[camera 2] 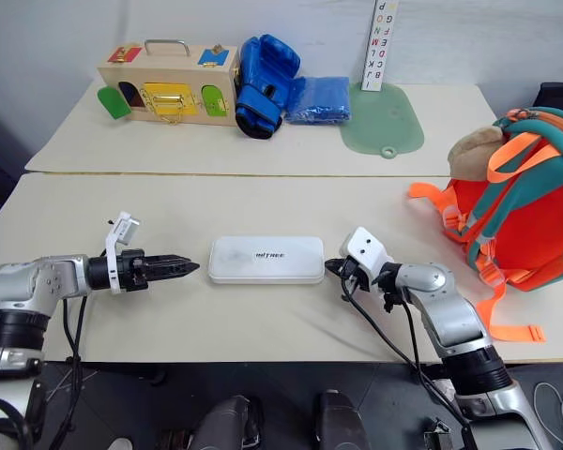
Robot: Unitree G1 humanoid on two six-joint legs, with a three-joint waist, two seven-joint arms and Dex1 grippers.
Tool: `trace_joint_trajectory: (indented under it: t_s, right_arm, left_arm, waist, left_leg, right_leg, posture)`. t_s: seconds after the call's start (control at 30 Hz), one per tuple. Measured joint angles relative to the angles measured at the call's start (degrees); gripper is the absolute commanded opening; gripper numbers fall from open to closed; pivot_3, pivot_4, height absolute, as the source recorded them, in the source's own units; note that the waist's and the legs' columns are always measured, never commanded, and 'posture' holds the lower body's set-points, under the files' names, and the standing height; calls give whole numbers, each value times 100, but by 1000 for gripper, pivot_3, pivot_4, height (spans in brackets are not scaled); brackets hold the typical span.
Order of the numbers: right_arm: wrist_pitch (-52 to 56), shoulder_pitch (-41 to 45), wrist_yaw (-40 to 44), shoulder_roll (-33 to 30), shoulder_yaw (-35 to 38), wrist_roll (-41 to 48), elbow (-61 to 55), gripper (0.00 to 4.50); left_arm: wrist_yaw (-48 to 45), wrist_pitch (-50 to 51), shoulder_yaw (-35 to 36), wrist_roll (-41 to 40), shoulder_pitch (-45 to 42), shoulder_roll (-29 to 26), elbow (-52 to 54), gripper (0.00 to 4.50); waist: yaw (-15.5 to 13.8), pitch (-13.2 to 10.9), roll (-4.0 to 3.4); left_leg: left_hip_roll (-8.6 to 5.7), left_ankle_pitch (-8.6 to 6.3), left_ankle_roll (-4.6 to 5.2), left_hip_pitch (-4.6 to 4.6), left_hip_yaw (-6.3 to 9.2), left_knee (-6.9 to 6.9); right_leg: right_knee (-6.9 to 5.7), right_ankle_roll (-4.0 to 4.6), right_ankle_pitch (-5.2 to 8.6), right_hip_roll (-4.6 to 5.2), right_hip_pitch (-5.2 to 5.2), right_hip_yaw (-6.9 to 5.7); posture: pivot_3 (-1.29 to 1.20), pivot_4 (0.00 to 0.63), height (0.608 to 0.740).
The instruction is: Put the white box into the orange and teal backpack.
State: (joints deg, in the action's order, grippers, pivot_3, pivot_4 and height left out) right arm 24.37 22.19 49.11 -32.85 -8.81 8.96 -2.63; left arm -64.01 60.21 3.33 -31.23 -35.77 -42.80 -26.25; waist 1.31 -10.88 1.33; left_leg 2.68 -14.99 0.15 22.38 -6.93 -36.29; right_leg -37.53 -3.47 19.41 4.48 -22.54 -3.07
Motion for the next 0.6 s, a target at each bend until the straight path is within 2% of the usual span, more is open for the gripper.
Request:
trace_joint_trajectory:
  t_s: [0.17,0.37,0.57,0.6]
  right_arm:
    - [-84,44,32,-6,-49,-70,75,0]
    - [-270,136,18,-1,-177,-242,98,0]
    - [-324,74,-16,-1,-196,-265,85,0]
    - [-328,48,-31,-1,-197,-266,80,0]
  left_arm:
    - [-260,241,-371,134,-760,447,-836,4477]
    - [-639,98,-925,505,-1348,925,-1339,4477]
    - [-813,-164,-1054,813,-1976,1352,-2259,4477]
    - [-833,-206,-1053,855,-2064,1398,-2417,4298]
  waist:
    - [-18,0,0]
    - [-18,0,0]
    - [-75,0,1]
    - [-84,0,2]
  left_leg:
    - [-2,5,-9,4,-2,-15]
    - [-1,5,-12,5,-3,-19]
    - [0,4,-11,8,-2,-33]
    - [0,4,-11,10,-2,-35]
  right_leg:
    - [-3,-2,-1,1,1,0]
    - [-3,-2,-1,-1,1,1]
    - [-5,-4,-1,-1,2,1]
    - [-5,-4,-1,-2,1,0]
  posture:
    - [0,150,740]
    - [0,150,740]
    - [0,150,740]
    - [0,150,740]
